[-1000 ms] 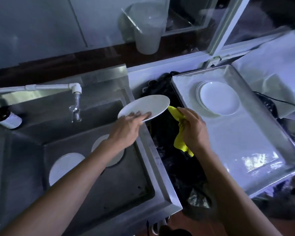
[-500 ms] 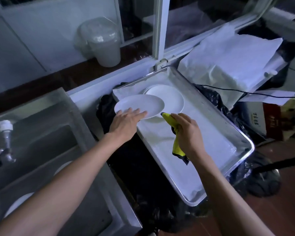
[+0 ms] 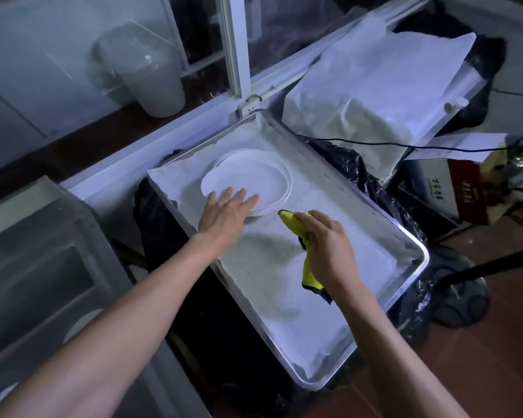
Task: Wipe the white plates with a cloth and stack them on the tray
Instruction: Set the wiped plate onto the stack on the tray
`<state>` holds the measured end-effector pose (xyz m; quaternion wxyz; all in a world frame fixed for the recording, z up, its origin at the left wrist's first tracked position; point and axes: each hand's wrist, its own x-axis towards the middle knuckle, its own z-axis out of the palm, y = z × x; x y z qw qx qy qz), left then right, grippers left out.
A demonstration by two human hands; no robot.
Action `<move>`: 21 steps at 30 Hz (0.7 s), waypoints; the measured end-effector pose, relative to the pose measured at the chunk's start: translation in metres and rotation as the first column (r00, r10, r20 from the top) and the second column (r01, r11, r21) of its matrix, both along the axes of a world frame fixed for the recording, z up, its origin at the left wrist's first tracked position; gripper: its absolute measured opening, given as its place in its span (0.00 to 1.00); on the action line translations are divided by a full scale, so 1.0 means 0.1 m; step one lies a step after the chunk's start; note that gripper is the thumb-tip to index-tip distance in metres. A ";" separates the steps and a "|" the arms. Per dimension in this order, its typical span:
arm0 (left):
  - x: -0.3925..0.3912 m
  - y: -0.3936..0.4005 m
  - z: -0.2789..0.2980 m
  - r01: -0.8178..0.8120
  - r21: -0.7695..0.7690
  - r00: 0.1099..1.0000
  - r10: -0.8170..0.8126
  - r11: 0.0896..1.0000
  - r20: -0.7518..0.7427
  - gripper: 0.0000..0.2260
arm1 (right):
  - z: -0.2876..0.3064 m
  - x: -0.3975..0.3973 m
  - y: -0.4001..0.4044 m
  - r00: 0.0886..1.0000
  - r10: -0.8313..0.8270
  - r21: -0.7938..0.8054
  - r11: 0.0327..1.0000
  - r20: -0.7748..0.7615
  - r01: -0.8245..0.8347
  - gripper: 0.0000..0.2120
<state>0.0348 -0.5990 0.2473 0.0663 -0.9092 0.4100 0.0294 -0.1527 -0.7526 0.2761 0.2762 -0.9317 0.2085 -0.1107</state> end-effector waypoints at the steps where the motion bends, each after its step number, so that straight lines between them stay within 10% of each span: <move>1: 0.00 -0.04 -0.02 0.002 0.006 1.000 -0.002 1.000 0.006 0.30 | -0.02 -0.01 -0.02 1.000 0.002 0.003 1.000 -0.001 -0.002 0.28; 21: -0.02 -0.12 -0.32 0.033 0.012 0.996 -0.032 0.999 -0.085 0.24 | -0.25 -0.01 0.03 0.999 -0.014 0.012 1.000 -0.040 0.015 0.29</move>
